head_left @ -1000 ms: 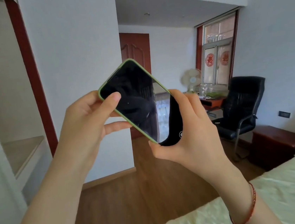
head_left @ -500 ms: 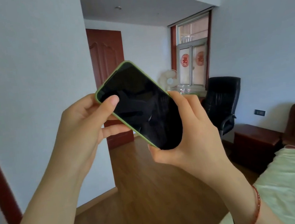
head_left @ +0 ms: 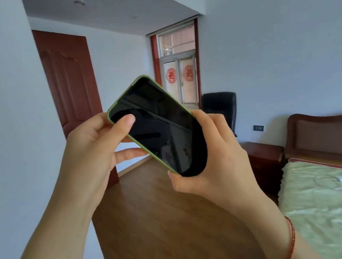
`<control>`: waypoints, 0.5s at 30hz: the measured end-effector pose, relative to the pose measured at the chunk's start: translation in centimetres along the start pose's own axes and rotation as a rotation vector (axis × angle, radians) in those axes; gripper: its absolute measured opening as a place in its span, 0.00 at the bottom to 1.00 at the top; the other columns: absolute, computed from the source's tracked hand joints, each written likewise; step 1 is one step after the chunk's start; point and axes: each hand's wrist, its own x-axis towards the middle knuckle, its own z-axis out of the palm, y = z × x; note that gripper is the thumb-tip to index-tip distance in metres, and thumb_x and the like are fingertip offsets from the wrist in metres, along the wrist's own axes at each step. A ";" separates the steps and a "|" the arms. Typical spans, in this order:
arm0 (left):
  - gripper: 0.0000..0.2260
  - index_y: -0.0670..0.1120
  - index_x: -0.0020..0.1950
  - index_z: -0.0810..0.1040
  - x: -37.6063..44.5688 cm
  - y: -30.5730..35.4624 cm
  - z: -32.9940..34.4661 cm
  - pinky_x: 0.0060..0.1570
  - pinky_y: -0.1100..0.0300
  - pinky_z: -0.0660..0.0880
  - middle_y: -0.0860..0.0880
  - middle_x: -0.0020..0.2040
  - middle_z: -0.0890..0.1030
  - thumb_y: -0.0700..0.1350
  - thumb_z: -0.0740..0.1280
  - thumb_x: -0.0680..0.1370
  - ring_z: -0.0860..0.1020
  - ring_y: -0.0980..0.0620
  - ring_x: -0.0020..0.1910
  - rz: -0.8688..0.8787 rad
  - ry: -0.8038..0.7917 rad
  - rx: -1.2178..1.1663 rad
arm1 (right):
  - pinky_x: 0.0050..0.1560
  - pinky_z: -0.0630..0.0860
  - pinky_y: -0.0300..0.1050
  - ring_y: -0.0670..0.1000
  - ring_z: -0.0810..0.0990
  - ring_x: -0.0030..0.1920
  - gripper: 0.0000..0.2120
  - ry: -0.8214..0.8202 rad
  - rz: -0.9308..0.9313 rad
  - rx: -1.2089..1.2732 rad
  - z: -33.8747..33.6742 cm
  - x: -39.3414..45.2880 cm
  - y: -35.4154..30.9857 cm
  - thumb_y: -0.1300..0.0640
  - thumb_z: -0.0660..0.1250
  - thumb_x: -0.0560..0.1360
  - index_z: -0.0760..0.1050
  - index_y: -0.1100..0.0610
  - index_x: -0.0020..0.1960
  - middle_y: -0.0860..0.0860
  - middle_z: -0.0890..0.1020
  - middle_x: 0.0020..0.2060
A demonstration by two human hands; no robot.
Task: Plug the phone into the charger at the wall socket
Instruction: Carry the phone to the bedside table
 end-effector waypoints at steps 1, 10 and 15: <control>0.12 0.47 0.44 0.83 1.4 -0.8 -0.6 0.40 0.51 0.81 0.38 0.48 0.83 0.51 0.69 0.64 0.83 0.44 0.47 0.001 -0.020 -0.006 | 0.41 0.79 0.48 0.46 0.73 0.55 0.41 0.009 0.015 -0.013 1.2 0.7 0.2 0.41 0.69 0.57 0.61 0.49 0.67 0.36 0.62 0.51; 0.09 0.46 0.39 0.82 11.0 -10.0 -0.5 0.33 0.58 0.80 0.48 0.37 0.85 0.49 0.69 0.65 0.84 0.51 0.38 -0.037 -0.182 -0.167 | 0.37 0.79 0.46 0.48 0.75 0.52 0.40 0.042 0.112 -0.167 8.2 4.2 5.8 0.45 0.72 0.57 0.63 0.52 0.66 0.44 0.70 0.53; 0.12 0.42 0.45 0.80 15.3 -15.7 4.4 0.31 0.59 0.79 0.50 0.35 0.85 0.46 0.68 0.65 0.83 0.54 0.34 -0.078 -0.259 -0.246 | 0.35 0.78 0.45 0.48 0.75 0.53 0.39 0.060 0.181 -0.288 9.7 5.2 12.6 0.41 0.68 0.57 0.63 0.50 0.65 0.44 0.71 0.54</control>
